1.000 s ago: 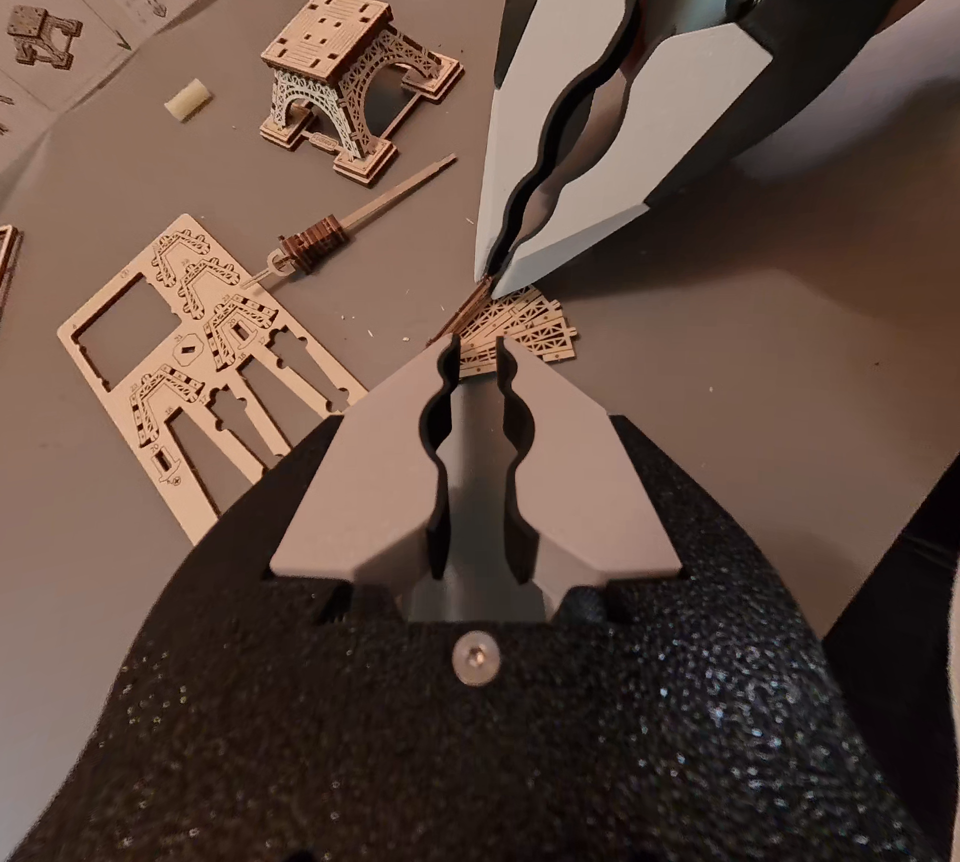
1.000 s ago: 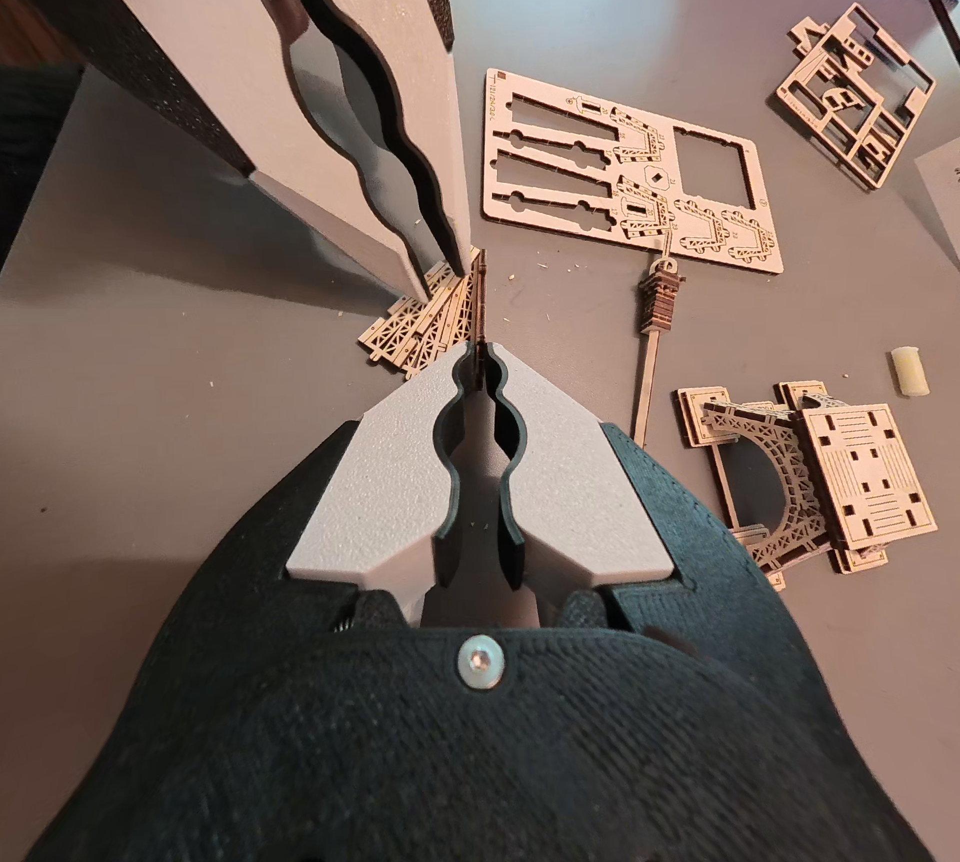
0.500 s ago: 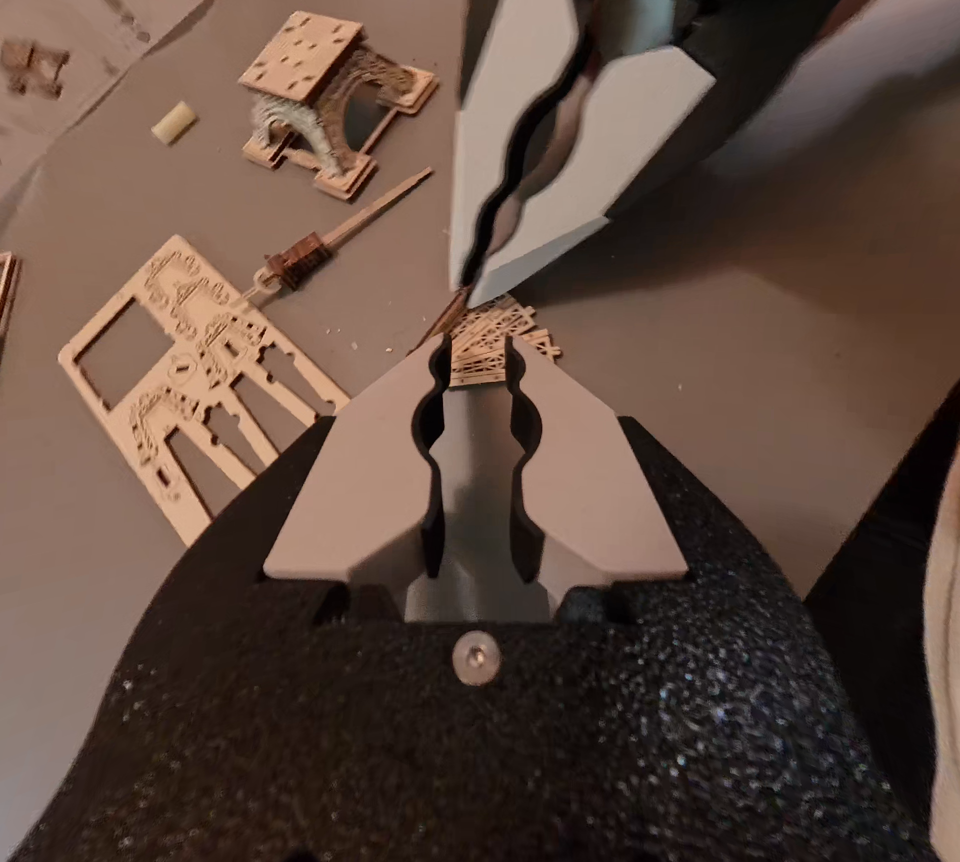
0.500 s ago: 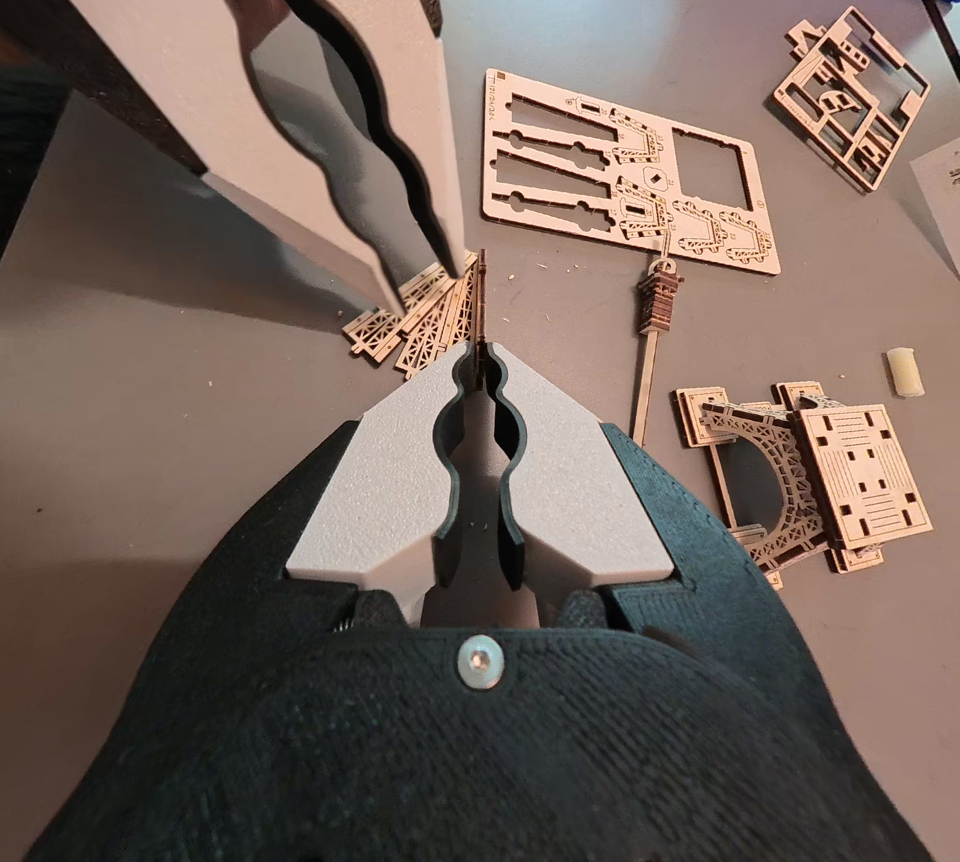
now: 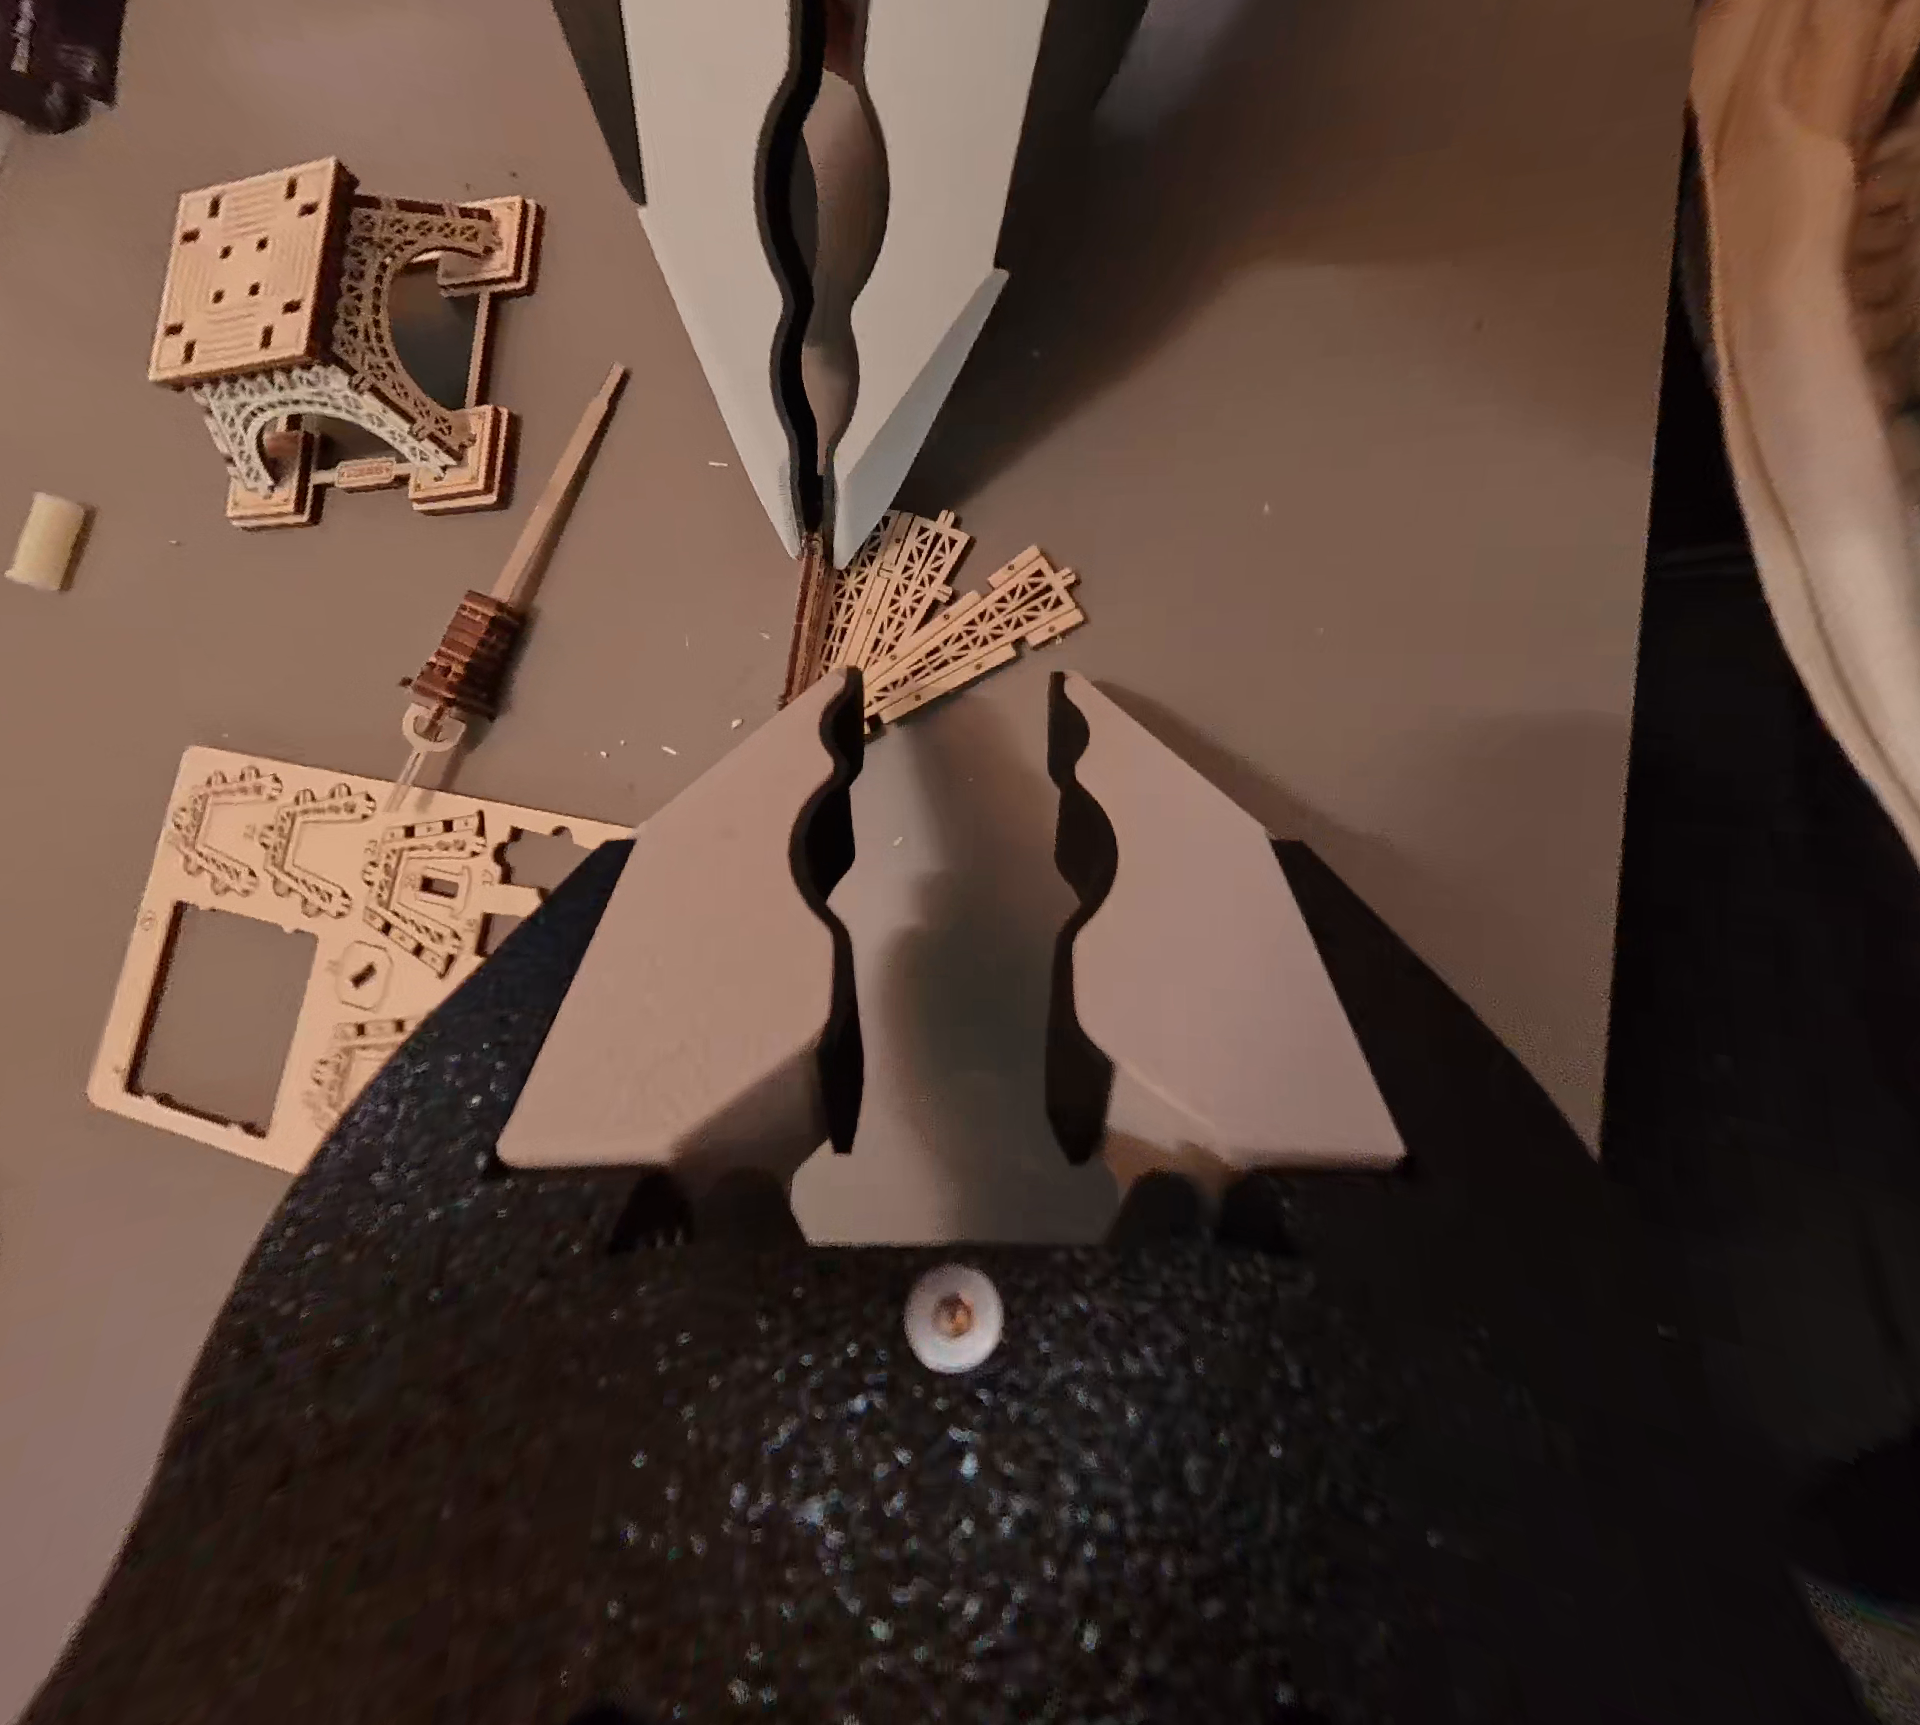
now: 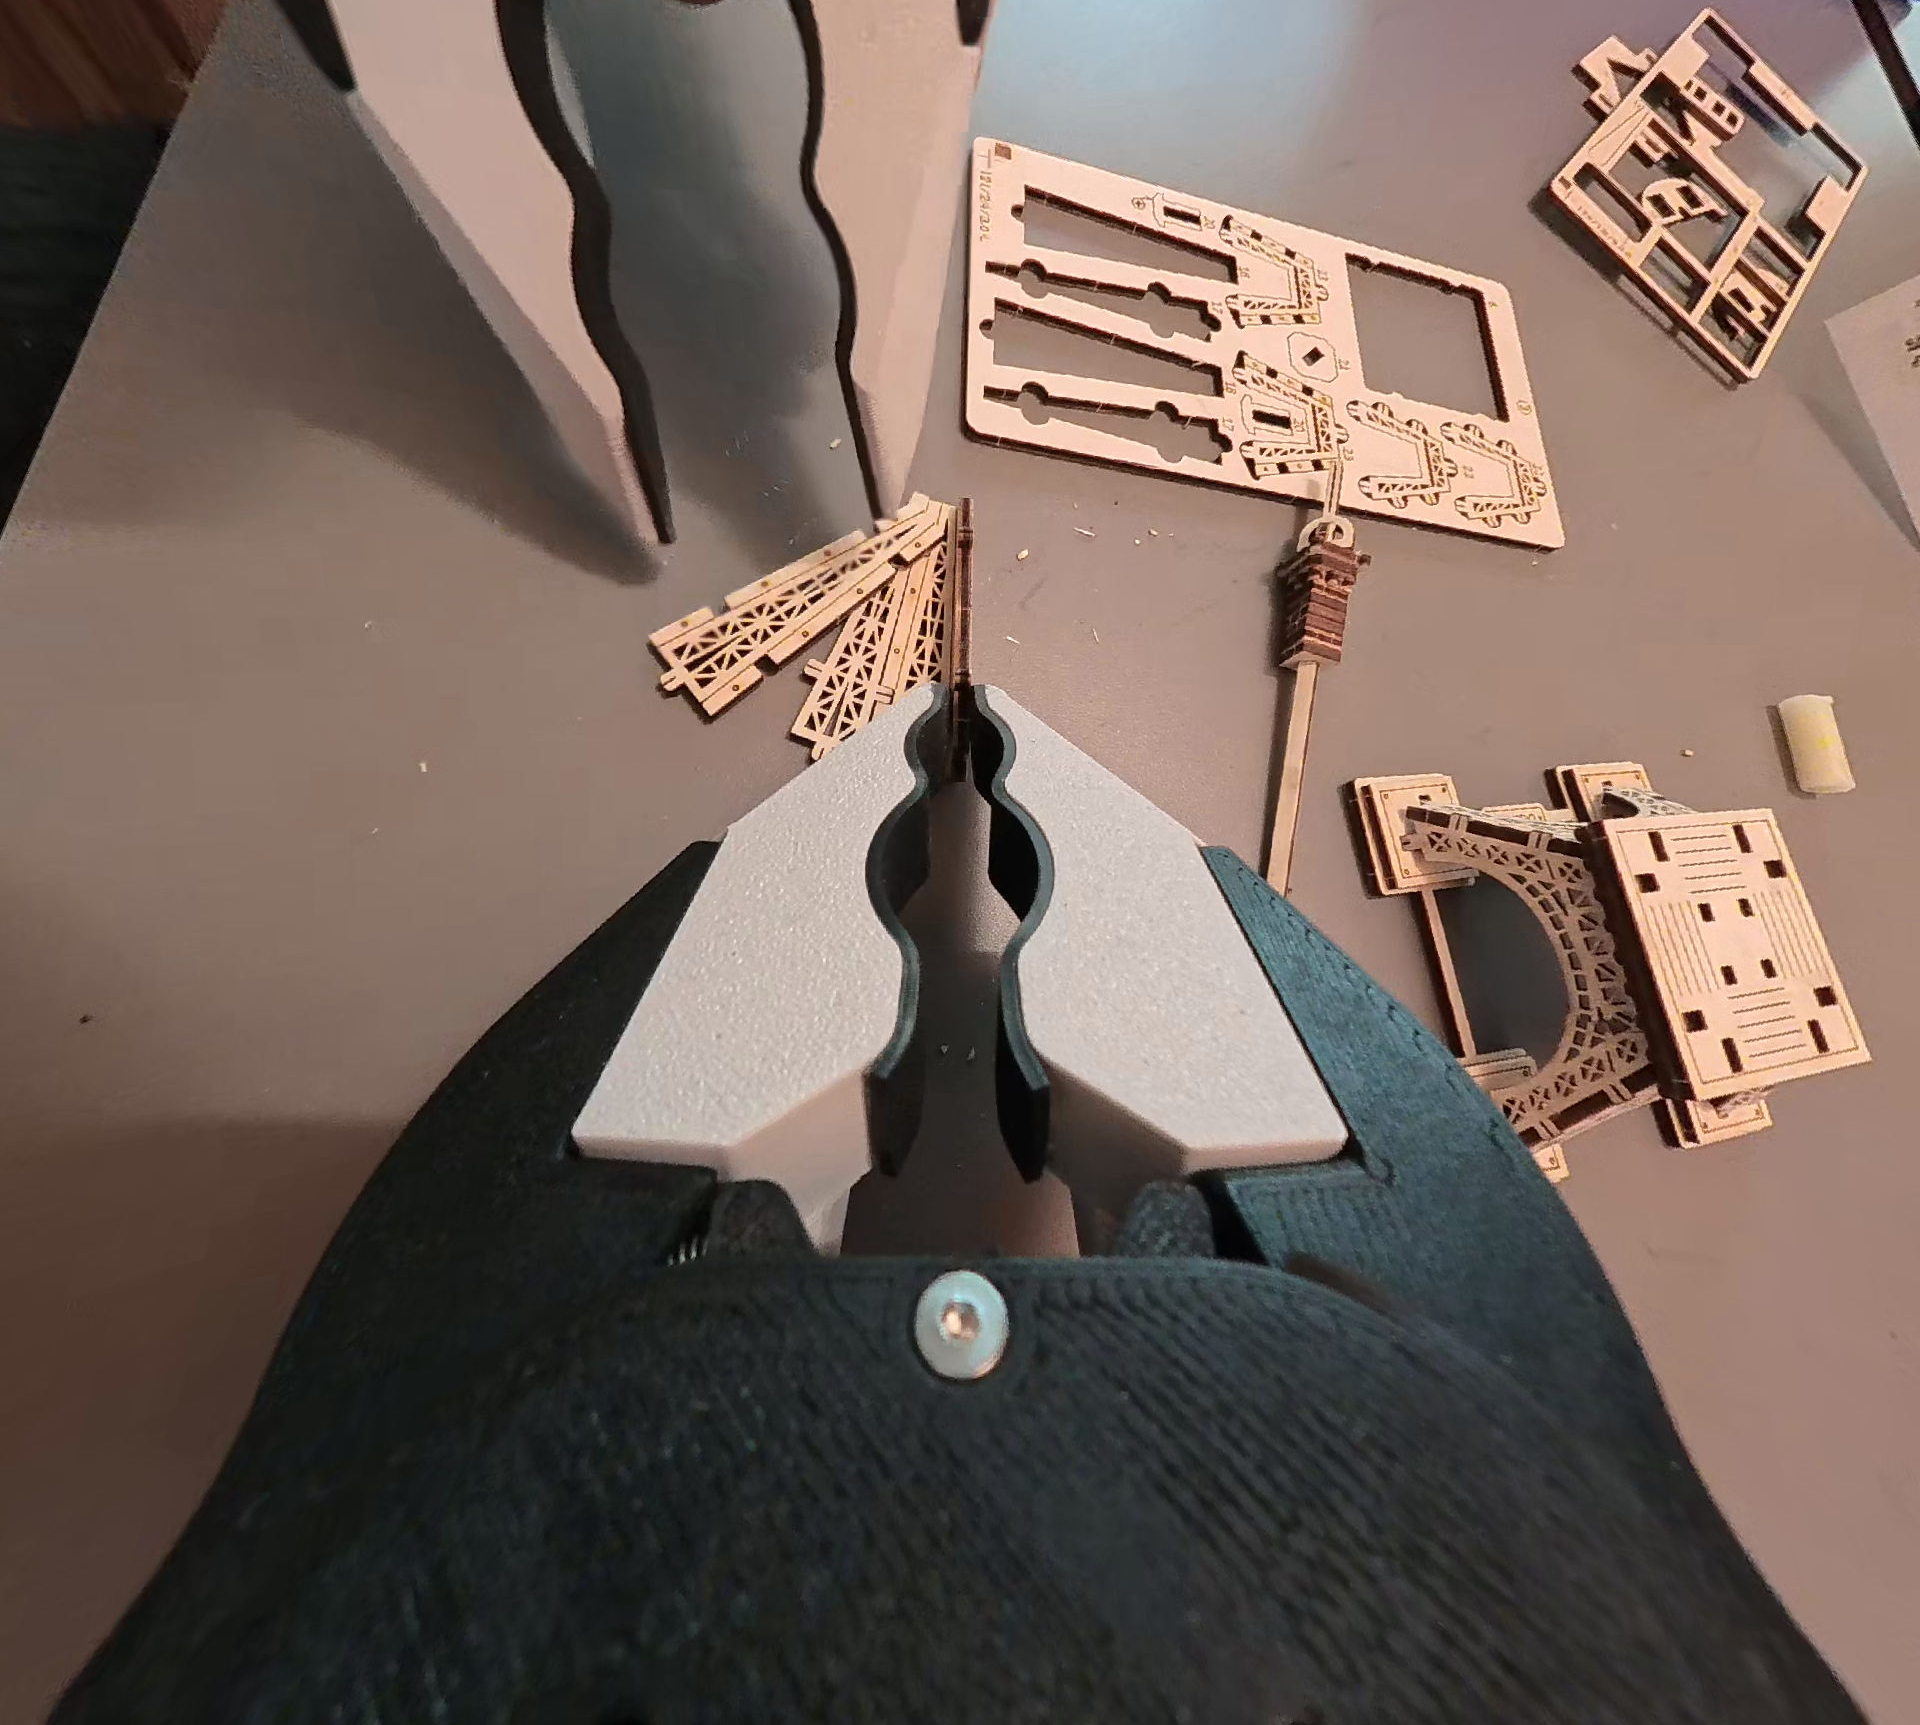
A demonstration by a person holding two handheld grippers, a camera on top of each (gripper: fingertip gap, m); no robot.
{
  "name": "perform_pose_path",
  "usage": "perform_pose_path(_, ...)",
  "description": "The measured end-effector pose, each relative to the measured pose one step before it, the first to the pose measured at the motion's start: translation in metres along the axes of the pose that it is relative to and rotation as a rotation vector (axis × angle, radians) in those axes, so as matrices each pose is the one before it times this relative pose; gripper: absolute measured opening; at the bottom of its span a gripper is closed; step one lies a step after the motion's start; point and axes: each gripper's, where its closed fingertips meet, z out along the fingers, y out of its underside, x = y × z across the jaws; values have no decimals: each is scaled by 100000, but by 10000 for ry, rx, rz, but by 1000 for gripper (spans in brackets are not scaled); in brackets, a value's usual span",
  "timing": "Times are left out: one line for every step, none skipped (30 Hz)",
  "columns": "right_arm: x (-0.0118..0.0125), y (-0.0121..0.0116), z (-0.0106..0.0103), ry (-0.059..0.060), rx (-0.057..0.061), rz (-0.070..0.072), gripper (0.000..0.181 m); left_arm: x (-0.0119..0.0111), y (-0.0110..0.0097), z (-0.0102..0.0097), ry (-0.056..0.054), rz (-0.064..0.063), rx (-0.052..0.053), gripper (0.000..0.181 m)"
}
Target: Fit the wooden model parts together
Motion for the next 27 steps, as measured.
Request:
perform_pose_path(1, -6, 2, 6, 0, -7, 1, -86, 55, 2, 143, 332, -67, 33)
perform_pose_path(0, 8, 2, 5, 0, -6, 1, 4, 32, 117, 214, 265, -33, 33)
perform_pose_path(7, -8, -2, -2, 0, 3, 1, 3, 72, 208, 246, 152, -28, 33)
perform_pose_path(-7, -1, 8, -11, 0, 13, 1, -25, 109, 259, 219, 115, -30, 33)
perform_pose_path(4, -2, -5, -9, 0, 10, 1, 2, 155, 294, 209, 101, -47, 33)
perform_pose_path(-3, 0, 0, -1, 0, 1, 1, 9, -93, 190, 178, 24, 70, 31)
perform_pose_path(-4, 0, 0, -2, 0, 2, 1, -66, -56, 130, 77, 23, 10, 29)
perform_pose_path(5, 7, 1, -8, -1, 8, 1, -46, -20, 47, 24, 3, 0, 27)
perform_pose_path(4, -2, -5, -9, 0, 10, 1, -157, 22, 38, -107, -46, -19, 24)
perform_pose_path(-4, -1, 4, -7, 0, 6, 1, -101, -7, 34, -142, -83, 3, 23)
perform_pose_path(0, -2, 1, -4, 2, -8, 1, -16, -3, 2, -164, -147, 28, 23)
perform_pose_path(1, -2, -3, 4, 2, -7, 1, -101, 65, -13, -248, -181, 17, 21)
perform_pose_path(0, 3, 0, 15, -1, -18, 1, -37, 33, -32, -232, -240, 25, 21)
perform_pose_path(-5, -4, 0, 23, 1, -25, 1, -6, 29, -42, -239, -292, -3, 21)
perform_pose_path(15, 3, 0, 24, -1, -22, 1, 8, 23, -28, -244, -284, -35, 21)
perform_pose_path(-3, 2, 1, 14, 0, -15, 1, 25, 28, -34, -264, -197, -60, 21)
perform_pose_path(-3, -6, 2, 5, 0, -5, 1, 11, 40, -60, -285, -99, -59, 21)
perform_pose_path(-1, 0, 0, 0, 0, 1, 1, -23, 36, -57, -289, -101, -55, 21)
perform_pose_path(2, 0, 0, 1, 0, -1, 1, -28, 47, -49, -256, -160, -67, 20)
perform_pose_path(-1, 0, 0, -1, 0, 0, 1, -51, 41, -27, -240, -161, -48, 19)
perform_pose_path(0, 6, 1, -10, 0, 11, 1, -90, 39, -7, -230, -87, -9, 19)
perform_pose_path(5, -2, 0, -12, 0, 16, 1, -89, -7, 1, -188, -34, 59, 19)
perform_pose_path(3, 6, 1, -8, 0, 10, 1, -55, 3, -9, -109, -45, 62, 19)
perform_pose_path(0, -8, -2, -6, 0, 5, 1, -95, 83, -30, -83, -95, -2, 19)
perform_pose_path(1, -1, 5, -4, 1, 4, 1, -86, 151, -72, -62, -83, -55, 17)
perform_pose_path(-2, 0, 4, -5, 0, 5, 1, 115, 23, -75, 36, 52, 25, 17)
perform_pose_path(1, 6, -3, -5, 0, 6, 1, 345, -154, -92, 130, 277, 112, 21)
